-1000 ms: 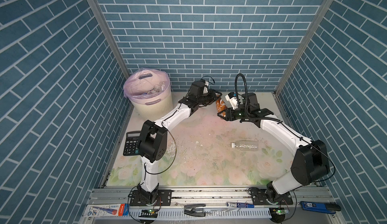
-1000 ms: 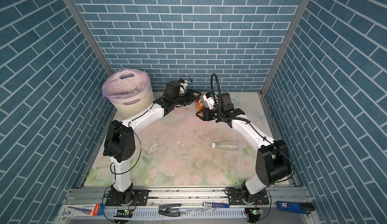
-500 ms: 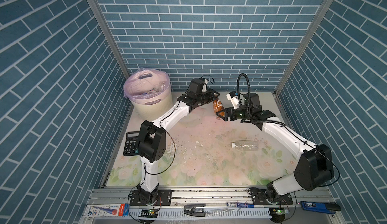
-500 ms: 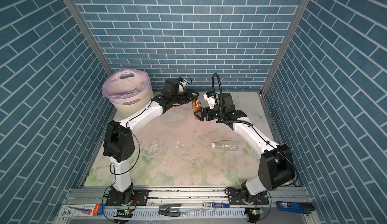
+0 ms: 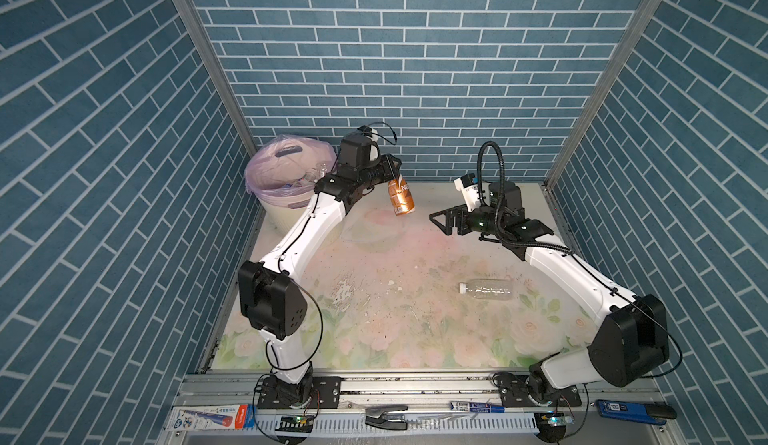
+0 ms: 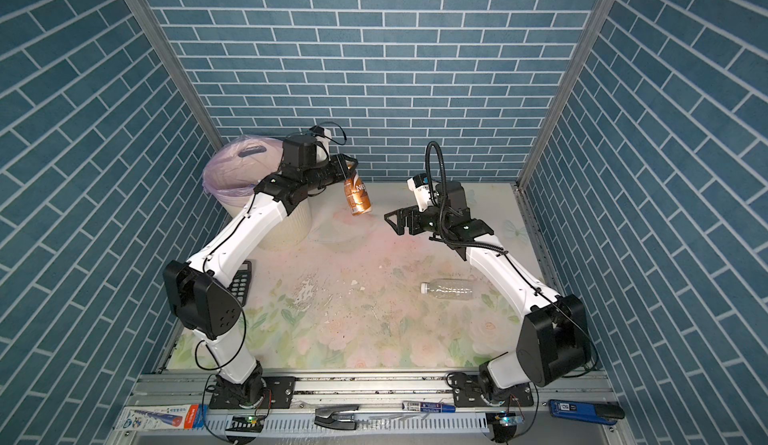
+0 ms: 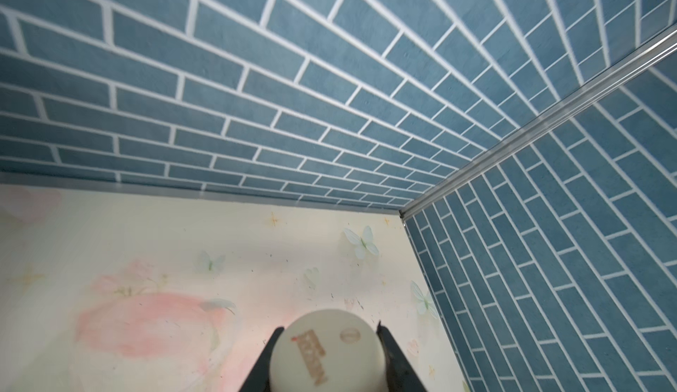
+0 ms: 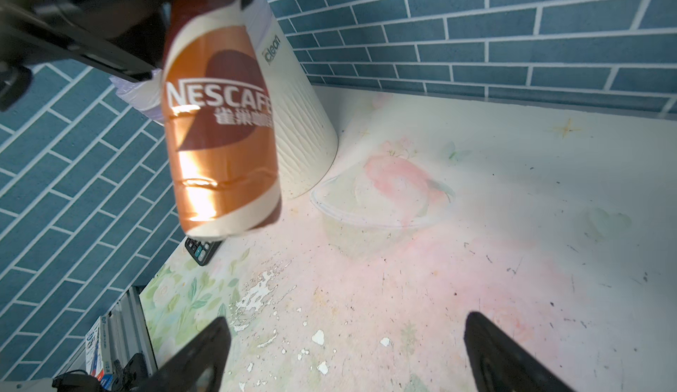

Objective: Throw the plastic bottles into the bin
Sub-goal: 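Carry the coffee bottle with left gripper over the bin while right releases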

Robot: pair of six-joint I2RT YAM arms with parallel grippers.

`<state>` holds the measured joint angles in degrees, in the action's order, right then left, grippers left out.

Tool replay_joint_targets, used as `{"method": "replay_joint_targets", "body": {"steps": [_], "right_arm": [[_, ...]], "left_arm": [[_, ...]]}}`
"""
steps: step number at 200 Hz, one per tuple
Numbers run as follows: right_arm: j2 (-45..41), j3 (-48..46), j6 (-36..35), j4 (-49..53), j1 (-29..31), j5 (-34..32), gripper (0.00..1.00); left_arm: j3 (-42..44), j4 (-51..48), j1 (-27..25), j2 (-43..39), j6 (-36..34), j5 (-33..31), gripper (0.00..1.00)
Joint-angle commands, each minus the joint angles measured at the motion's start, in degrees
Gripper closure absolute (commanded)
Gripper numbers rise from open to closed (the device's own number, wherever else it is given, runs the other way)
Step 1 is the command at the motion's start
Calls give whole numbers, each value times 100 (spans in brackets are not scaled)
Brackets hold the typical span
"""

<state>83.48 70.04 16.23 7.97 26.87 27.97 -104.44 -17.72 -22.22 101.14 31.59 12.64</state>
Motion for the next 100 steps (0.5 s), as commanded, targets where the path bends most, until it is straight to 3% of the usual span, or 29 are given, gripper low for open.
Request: {"method": "replay_joint_targets", "body": {"steps": [1,51,100], "right_arm": [[99,735,-73,-361,155,-104,1],[808,2079,-392,-212,730,101,1],[1278,2909,-549,-54,1133,258,1]], "left_arm": [[-259,-245,215,-329,-653,-511,75],[-842,-482,878,-663,-1401,-920,75],[-2056,-766,1550,-807,-2284,-1505,75]]}}
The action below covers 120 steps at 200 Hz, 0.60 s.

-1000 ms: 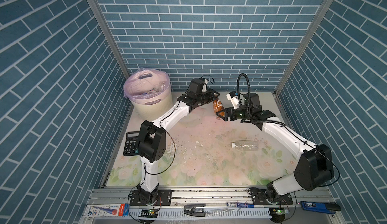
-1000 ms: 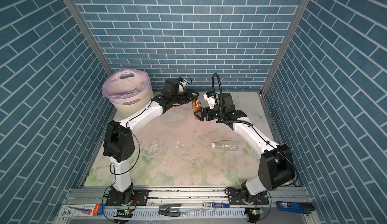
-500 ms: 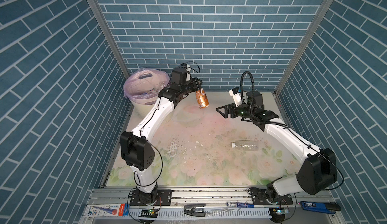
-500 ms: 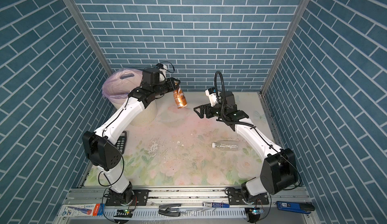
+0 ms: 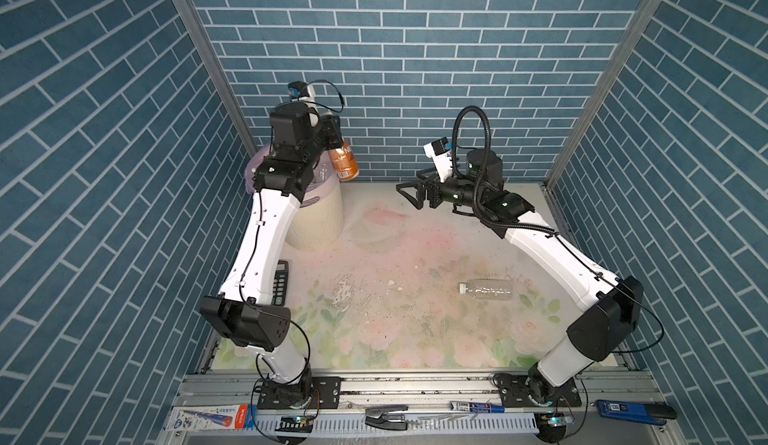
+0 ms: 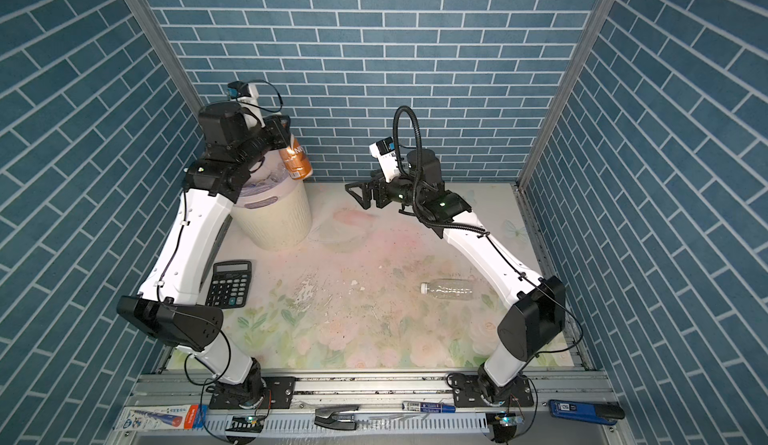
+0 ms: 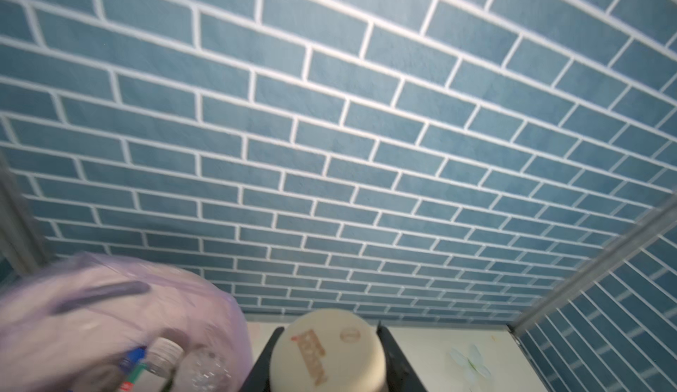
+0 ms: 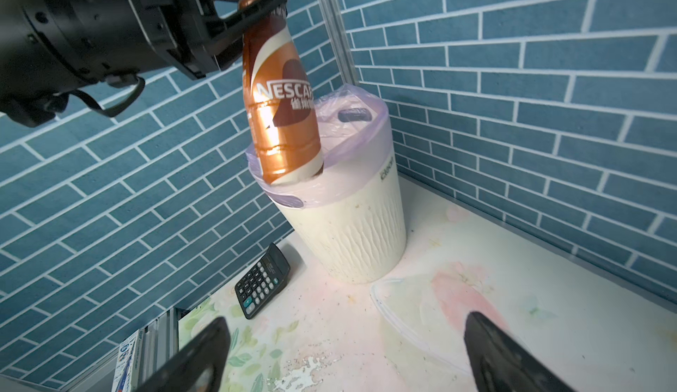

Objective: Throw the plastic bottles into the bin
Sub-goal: 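Carry the coffee bottle with left gripper over the bin while right releases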

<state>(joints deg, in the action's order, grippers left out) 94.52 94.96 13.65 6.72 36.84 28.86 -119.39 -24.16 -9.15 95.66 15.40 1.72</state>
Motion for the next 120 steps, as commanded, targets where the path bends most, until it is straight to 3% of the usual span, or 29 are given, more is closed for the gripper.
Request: {"method": "replay_joint_targets", "body": {"steps": [1,49,81,98,110,120], "right_arm": [[182,417,-292,74,142,170,1],[409,662,-328,209,288,212,1],[427,592,-289,214,315,190,1],[437,552,-258,232,319,199,1],[411,494,-258,234,315,199,1],[392,440,-249,225,321,175,1]], "left_arm": [[-582,-123,254,-258,-680,-424,75],[-1378,40,572,-254,-1169,-764,75],[-1154,86,847,-45,-1223,-812,75],[-1083,-352,1064,395,-1118,-894,74],[-1261,-883,1213,803,-968,-910,69],[-1468,-1249,1293,1115,-911,-908,53]]}}
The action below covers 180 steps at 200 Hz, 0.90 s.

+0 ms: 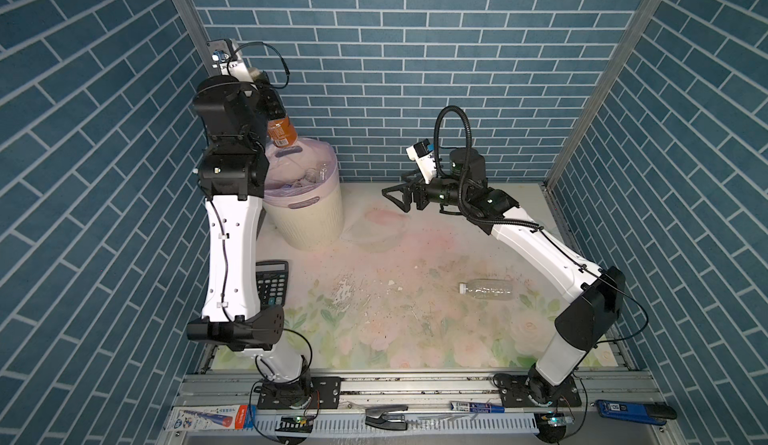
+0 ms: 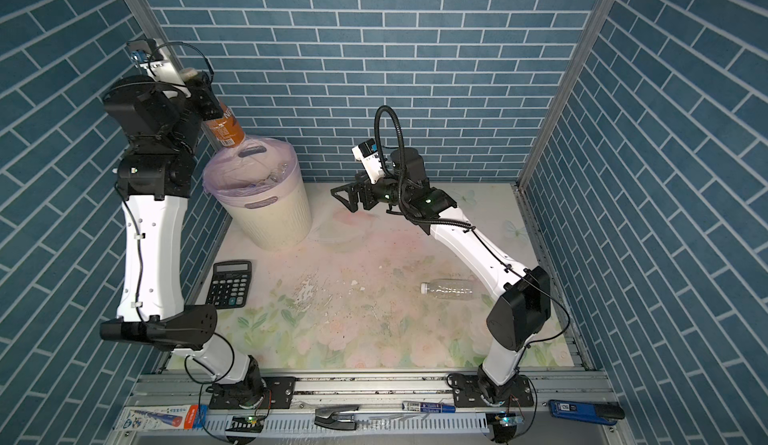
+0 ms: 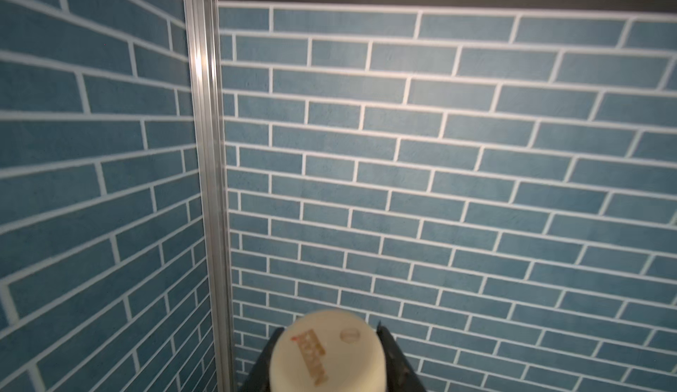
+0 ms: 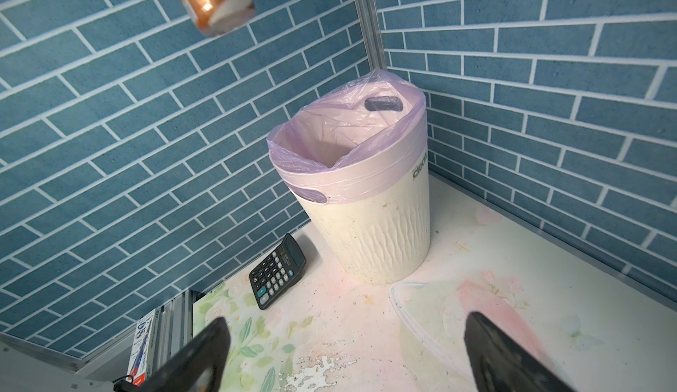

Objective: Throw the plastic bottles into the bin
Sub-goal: 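Carry the coffee bottle with left gripper over the bin while right releases, then open the left gripper to drop the coffee bottle into the bin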

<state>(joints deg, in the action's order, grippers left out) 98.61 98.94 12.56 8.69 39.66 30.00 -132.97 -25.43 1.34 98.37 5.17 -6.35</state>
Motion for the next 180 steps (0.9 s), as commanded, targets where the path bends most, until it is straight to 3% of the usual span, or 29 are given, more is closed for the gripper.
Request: {"method": "replay_joint_targets", "body": {"steps": [1,13,29,32,60,123,180], "right_arm": [[-21,36,-140,28,49,60,1],[-20,4,-131,54,41,41,1],[-17,-13,-131,85,42,20,1],[-17,-17,-131,78,38,15,1],[16,-37,-105,81,40,-15,1],[-11,-218,36,39,44,-275,1],[-465,-786,107,301,-149,-828,1]], "left_arm": [[-139,-1162,253,861,114,-102,51],[-493,-1597,303,1129,254,-26,35],[-606,-1746,305,1093,411,173,3],[-596,-1734,305,1056,478,216,1],[-366,-1485,264,607,787,626,1],[704,-949,-282,-343,886,857,1],[2245,-176,-1497,-953,866,995,1]]}}
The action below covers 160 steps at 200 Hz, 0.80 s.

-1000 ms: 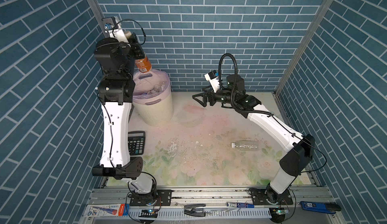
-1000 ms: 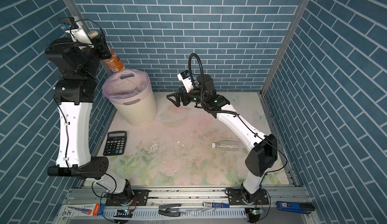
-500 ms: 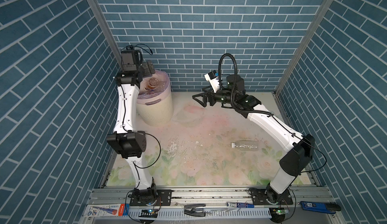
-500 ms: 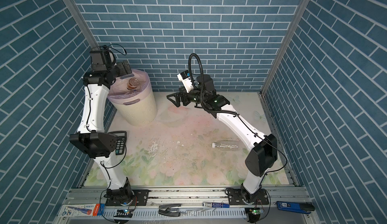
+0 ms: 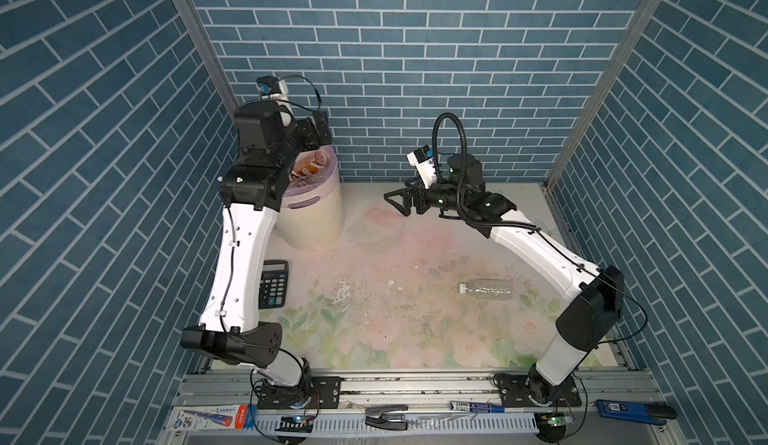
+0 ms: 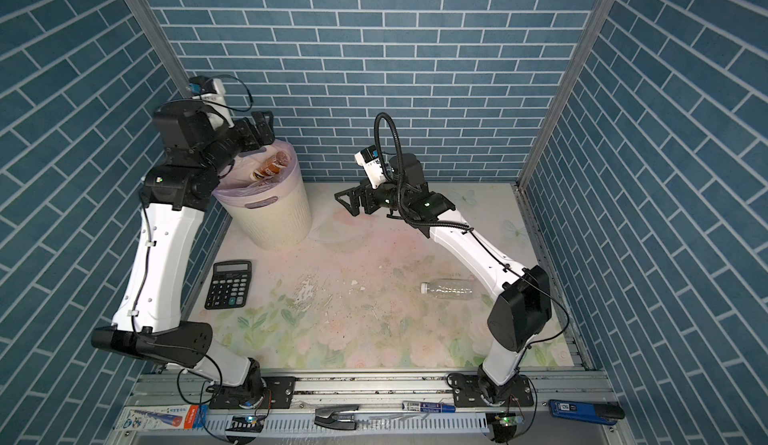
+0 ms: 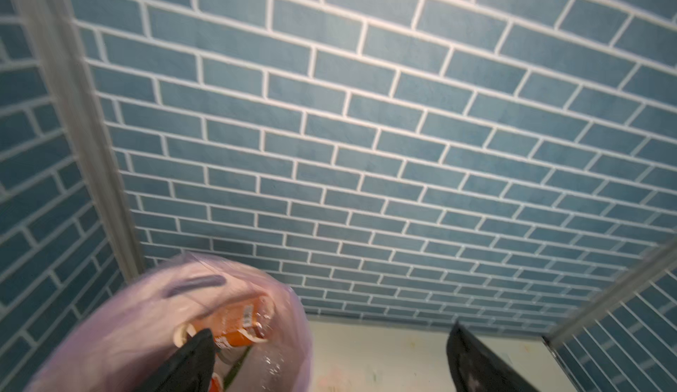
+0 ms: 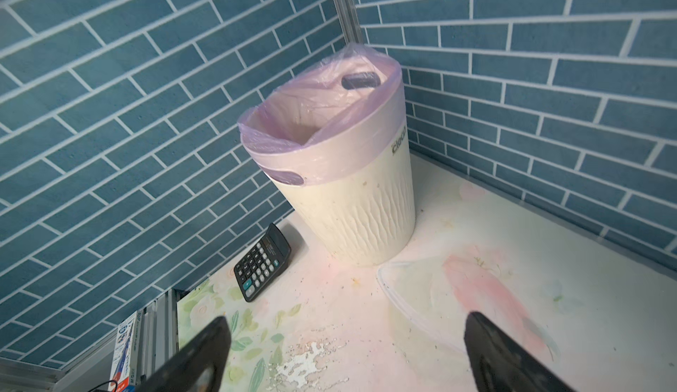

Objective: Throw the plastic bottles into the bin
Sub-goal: 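Open the left gripper to drop the coffee bottle into the bin, then bring left arm back while right gripper moves to the clear water bottle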

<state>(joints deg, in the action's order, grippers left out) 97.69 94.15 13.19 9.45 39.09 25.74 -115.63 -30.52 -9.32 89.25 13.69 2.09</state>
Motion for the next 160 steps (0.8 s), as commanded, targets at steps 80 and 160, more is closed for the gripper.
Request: {"method": "replay_joint_targets", "body": {"steps": [80,160], "right_arm": [[-1456,-1701,298,1181,-852,-1377,1],[-2622,-3228,381,2643,-1066,-2599,1]], "left_arm": [[1831,1056,-1831,-106,224,292,1],[3679,2089,-2630,-344,1085,543,1]]}}
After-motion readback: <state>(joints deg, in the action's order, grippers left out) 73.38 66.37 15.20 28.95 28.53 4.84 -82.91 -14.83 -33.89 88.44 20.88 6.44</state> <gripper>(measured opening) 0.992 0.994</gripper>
